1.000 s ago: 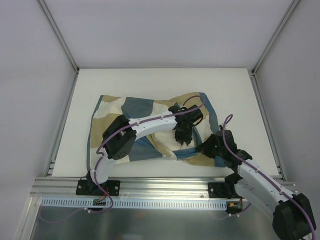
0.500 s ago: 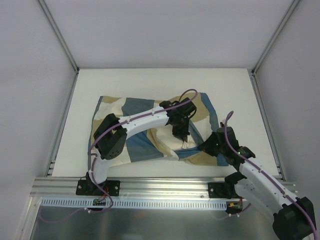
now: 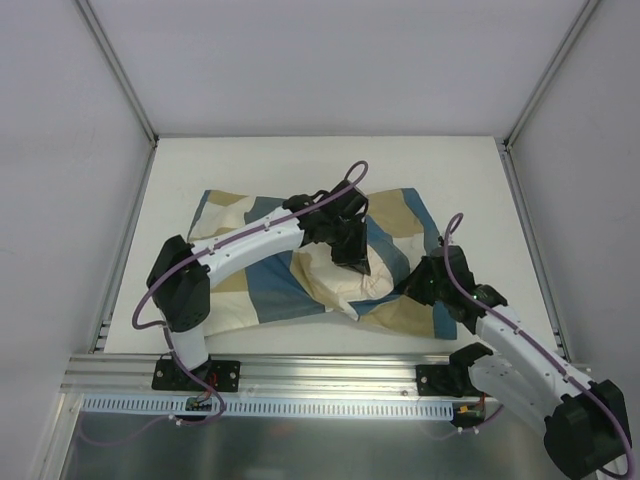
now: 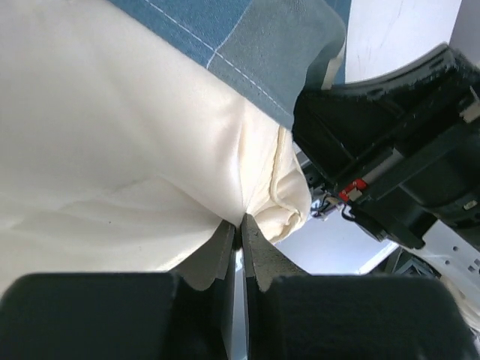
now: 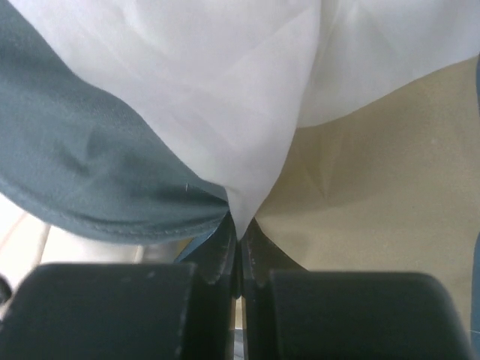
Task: Remove the pillowcase from the pillow
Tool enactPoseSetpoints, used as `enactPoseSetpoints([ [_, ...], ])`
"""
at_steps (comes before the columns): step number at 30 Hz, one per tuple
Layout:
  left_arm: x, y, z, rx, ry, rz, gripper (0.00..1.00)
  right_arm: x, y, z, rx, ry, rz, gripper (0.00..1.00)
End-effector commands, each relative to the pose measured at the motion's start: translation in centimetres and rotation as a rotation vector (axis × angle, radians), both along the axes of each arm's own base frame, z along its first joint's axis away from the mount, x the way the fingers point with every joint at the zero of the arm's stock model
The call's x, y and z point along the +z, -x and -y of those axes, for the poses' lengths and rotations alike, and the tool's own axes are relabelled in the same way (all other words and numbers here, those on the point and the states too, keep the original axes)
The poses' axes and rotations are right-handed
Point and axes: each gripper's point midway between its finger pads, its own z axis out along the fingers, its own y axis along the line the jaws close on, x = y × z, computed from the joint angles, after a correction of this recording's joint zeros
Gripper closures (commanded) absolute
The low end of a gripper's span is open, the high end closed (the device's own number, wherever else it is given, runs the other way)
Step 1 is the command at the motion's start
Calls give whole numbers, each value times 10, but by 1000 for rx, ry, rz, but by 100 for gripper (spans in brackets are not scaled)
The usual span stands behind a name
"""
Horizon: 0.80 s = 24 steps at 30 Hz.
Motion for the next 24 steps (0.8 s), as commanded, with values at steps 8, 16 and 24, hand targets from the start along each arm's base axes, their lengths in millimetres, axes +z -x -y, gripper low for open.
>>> enactPoseSetpoints([
  [8, 39, 43, -16, -106, 163, 42, 100, 15, -36, 28, -141, 137, 17, 99],
  [16, 16, 43, -21, -85, 118, 30, 100, 14, -37, 21, -42, 148, 7, 99],
  [24, 7, 45, -21, -87, 92, 36, 100, 4, -14, 5, 41, 33, 23, 89],
])
